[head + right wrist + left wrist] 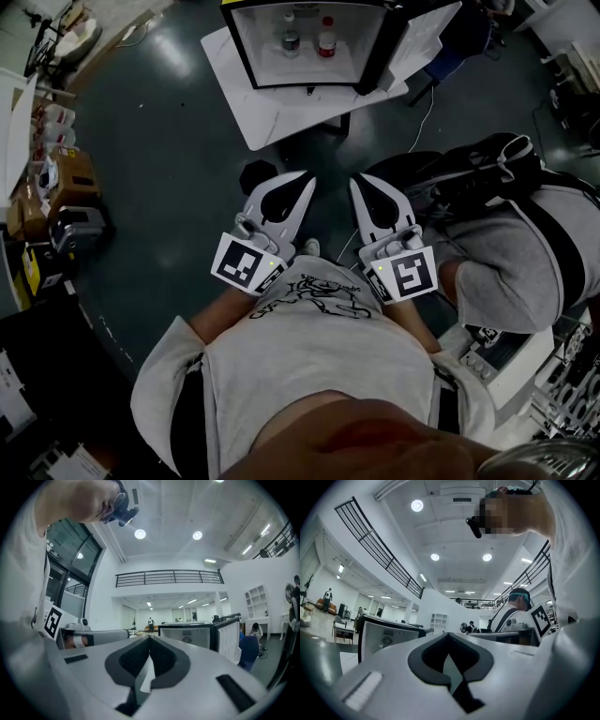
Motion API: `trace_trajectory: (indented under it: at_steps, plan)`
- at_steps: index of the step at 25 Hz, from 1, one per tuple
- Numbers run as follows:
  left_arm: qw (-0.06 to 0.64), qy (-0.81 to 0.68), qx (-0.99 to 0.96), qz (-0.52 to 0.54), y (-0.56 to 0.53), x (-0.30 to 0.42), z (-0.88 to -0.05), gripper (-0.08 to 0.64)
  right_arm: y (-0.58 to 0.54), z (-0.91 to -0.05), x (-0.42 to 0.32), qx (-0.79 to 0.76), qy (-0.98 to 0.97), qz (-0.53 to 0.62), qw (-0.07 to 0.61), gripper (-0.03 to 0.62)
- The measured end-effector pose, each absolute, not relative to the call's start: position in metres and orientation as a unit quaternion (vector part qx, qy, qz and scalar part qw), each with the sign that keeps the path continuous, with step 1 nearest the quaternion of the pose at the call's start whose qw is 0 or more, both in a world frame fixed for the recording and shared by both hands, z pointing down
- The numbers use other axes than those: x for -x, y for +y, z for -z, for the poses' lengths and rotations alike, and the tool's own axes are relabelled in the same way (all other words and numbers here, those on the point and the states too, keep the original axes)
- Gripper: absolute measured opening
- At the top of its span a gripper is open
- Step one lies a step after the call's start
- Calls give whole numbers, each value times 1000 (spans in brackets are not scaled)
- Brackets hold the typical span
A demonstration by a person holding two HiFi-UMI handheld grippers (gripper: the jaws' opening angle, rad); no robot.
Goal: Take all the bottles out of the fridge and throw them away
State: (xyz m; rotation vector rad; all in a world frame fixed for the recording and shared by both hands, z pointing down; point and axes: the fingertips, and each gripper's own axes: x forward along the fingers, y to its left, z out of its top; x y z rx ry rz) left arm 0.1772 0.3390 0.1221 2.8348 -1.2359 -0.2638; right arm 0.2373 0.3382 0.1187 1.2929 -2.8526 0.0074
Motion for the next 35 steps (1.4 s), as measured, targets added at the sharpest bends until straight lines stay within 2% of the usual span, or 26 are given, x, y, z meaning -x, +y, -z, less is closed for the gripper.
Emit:
trace_trajectory:
  at_steps: [15, 25, 31, 35]
  plan:
    - [21, -399, -912, 93, 268, -160, -137, 9, 265, -134, -218, -405, -914, -3, 7, 9]
    - [20, -400, -911, 96, 189, -96, -156, 9, 185, -154, -155, -406, -914, 1, 10, 9]
    - [20, -398, -912, 101, 180, -34, -131, 9, 176, -130, -92, -409, -913, 2, 14, 8]
    - [21, -405, -909, 95, 119, -18, -156, 9, 115, -156, -77, -404, -915, -6, 13, 9]
